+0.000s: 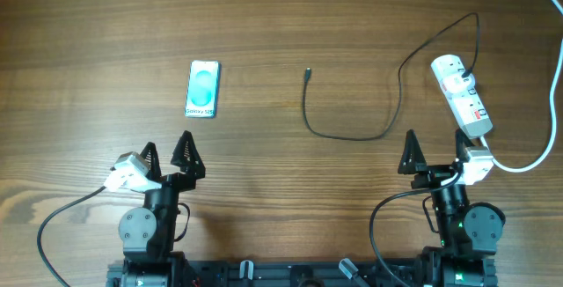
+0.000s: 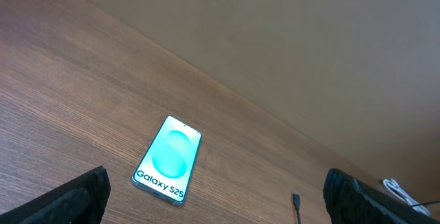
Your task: Plug charger to phone and switch on socket
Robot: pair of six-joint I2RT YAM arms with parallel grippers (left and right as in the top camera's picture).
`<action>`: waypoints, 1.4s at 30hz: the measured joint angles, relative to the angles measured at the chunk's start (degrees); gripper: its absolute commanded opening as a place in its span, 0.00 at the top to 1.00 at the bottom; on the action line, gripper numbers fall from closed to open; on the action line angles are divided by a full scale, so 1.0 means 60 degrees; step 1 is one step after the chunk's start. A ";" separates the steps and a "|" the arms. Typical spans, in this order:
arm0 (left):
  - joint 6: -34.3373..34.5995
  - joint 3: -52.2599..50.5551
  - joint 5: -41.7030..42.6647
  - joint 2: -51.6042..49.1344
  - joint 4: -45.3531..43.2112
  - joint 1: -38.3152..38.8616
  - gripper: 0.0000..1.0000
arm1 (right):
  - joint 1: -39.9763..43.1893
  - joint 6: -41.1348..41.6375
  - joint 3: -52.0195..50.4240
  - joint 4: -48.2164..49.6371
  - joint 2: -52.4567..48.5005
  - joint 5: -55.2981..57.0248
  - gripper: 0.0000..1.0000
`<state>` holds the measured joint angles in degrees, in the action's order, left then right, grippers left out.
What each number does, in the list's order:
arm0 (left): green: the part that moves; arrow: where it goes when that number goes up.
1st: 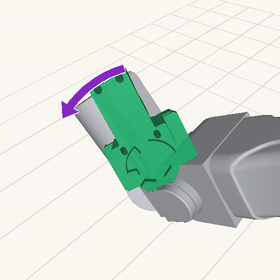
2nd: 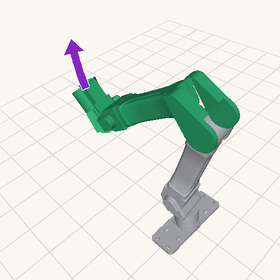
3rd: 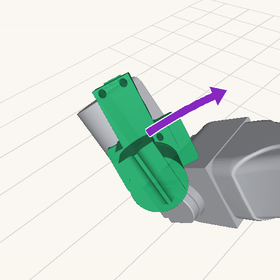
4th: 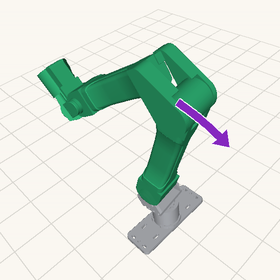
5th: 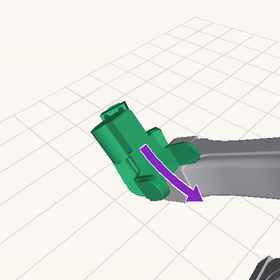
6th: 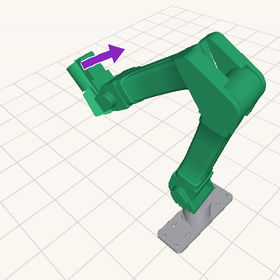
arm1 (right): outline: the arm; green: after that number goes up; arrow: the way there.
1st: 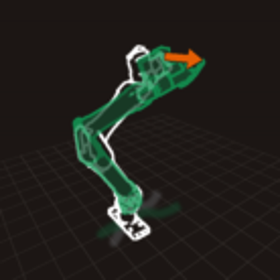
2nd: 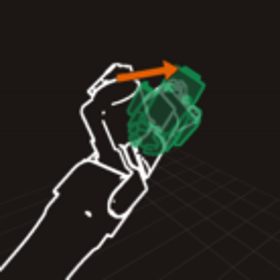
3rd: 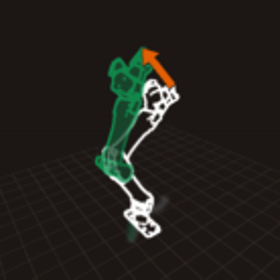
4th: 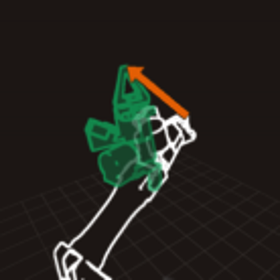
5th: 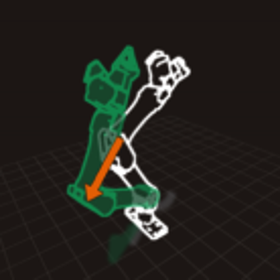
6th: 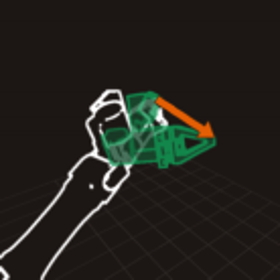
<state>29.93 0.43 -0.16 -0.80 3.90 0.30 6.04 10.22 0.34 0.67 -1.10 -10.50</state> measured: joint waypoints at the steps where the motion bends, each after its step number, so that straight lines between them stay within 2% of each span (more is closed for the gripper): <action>1: 0.0000 0.0000 -0.0004 0.0000 0.0000 0.0000 0.00 | 0.0000 0.0000 0.0000 0.0000 0.0000 0.0000 0.00; 23: 0.0000 0.0000 -0.0004 -0.0317 0.0000 0.0000 0.00 | 0.0000 0.0000 0.0000 0.0000 -0.0219 0.0000 0.00; 27: 0.0000 0.0000 0.0000 -0.0317 0.0000 0.0000 0.00 | -0.0525 0.0000 0.0000 -0.0004 -0.0219 0.0004 0.00; 42: 0.0000 0.0000 0.0004 -0.0317 -0.0051 0.0000 0.00 | -0.0528 0.0000 0.0000 -0.0004 -0.0219 0.0004 0.00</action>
<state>29.93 0.43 -0.14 -2.70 3.60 0.30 2.87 10.22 0.34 0.64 -2.42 -10.48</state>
